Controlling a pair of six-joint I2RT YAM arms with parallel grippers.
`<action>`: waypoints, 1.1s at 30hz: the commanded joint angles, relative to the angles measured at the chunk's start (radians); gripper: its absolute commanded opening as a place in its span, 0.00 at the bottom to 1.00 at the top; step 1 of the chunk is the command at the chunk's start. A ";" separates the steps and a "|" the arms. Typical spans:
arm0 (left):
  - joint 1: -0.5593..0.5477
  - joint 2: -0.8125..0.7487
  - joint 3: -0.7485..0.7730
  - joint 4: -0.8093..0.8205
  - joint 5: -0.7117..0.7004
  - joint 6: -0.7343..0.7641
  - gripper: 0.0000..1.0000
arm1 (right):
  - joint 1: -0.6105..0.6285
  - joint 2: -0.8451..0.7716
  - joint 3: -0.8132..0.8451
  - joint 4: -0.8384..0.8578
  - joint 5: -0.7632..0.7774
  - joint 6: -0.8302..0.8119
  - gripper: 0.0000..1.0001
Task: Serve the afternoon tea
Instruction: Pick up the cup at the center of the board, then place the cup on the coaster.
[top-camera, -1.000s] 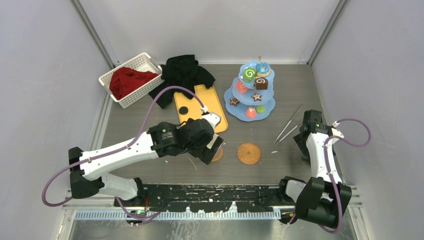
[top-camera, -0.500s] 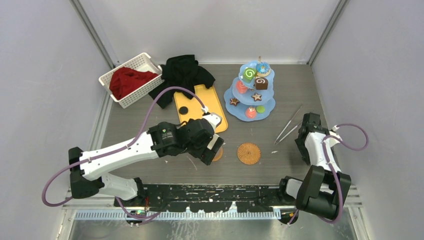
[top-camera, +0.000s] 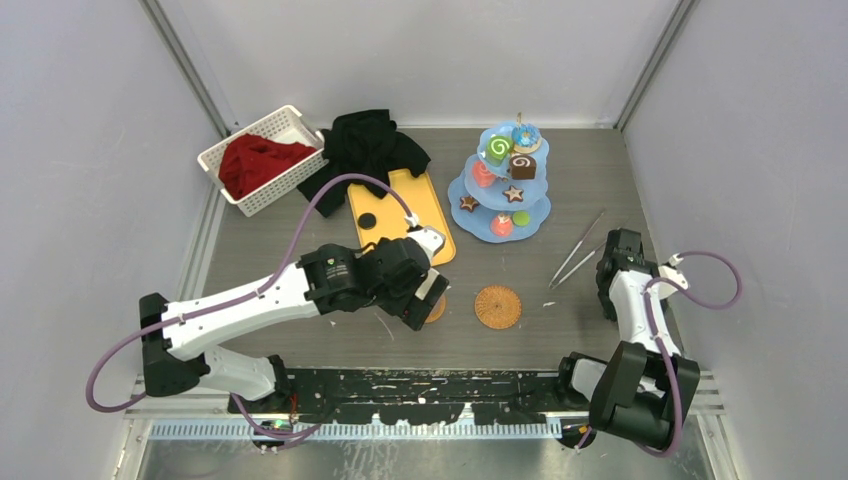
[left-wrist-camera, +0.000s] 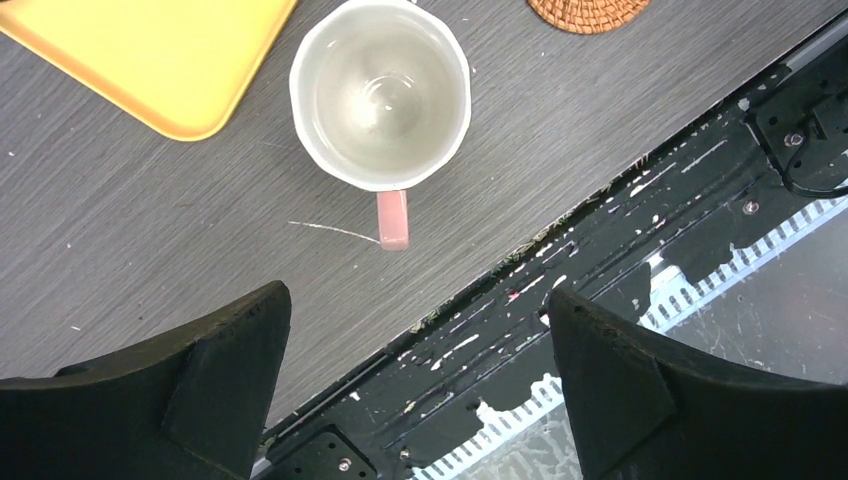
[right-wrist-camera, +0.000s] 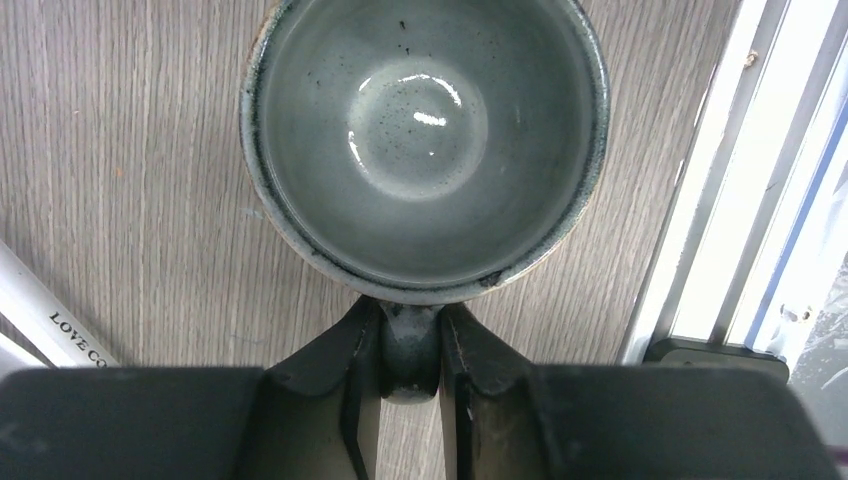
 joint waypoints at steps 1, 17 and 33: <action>0.003 -0.029 0.009 0.030 -0.024 0.006 0.99 | -0.005 -0.047 0.065 -0.011 0.047 -0.014 0.01; 0.198 -0.203 -0.028 0.030 -0.240 -0.079 0.99 | 0.169 -0.316 0.141 0.208 -0.231 -0.396 0.01; 0.240 -0.318 -0.096 0.043 -0.342 -0.139 0.99 | 0.627 -0.421 0.069 0.130 -0.581 -0.386 0.01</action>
